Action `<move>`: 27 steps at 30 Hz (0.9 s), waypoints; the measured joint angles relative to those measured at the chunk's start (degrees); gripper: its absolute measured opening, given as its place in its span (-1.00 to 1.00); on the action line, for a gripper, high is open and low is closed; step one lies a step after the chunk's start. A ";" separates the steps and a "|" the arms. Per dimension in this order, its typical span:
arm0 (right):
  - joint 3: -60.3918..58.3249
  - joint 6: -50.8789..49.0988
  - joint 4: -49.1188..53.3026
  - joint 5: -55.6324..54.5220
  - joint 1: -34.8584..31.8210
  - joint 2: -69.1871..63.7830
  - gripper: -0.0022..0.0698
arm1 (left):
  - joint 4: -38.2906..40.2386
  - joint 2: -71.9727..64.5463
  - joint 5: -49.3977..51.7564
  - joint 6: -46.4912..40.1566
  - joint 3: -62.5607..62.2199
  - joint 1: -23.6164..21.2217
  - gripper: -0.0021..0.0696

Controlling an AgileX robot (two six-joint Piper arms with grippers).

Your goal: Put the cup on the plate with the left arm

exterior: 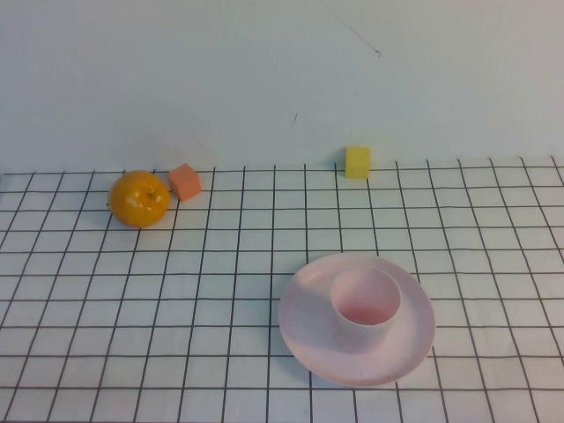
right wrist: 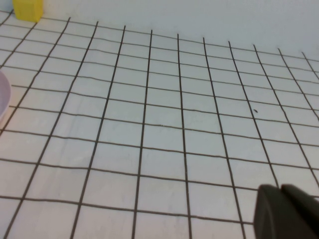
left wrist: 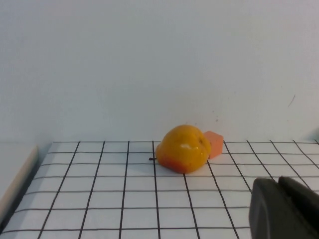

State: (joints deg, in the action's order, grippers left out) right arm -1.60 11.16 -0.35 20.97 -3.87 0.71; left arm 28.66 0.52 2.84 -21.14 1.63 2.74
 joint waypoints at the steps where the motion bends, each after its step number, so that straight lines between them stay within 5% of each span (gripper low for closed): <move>1: 0.00 0.00 0.35 0.00 0.00 0.00 -0.95 | -1.24 0.00 0.47 1.12 0.00 0.12 -0.94; 9: 0.00 0.00 0.35 0.00 0.00 0.00 -0.95 | -23.04 0.00 11.40 22.00 0.00 0.12 -0.94; 27: 0.00 0.00 0.00 0.00 0.00 0.00 -0.95 | -24.42 0.03 15.05 23.81 -0.10 0.12 -0.94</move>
State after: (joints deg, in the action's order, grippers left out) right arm -1.60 11.16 -0.35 20.97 -3.87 0.71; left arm 4.24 0.55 17.89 2.67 1.53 2.86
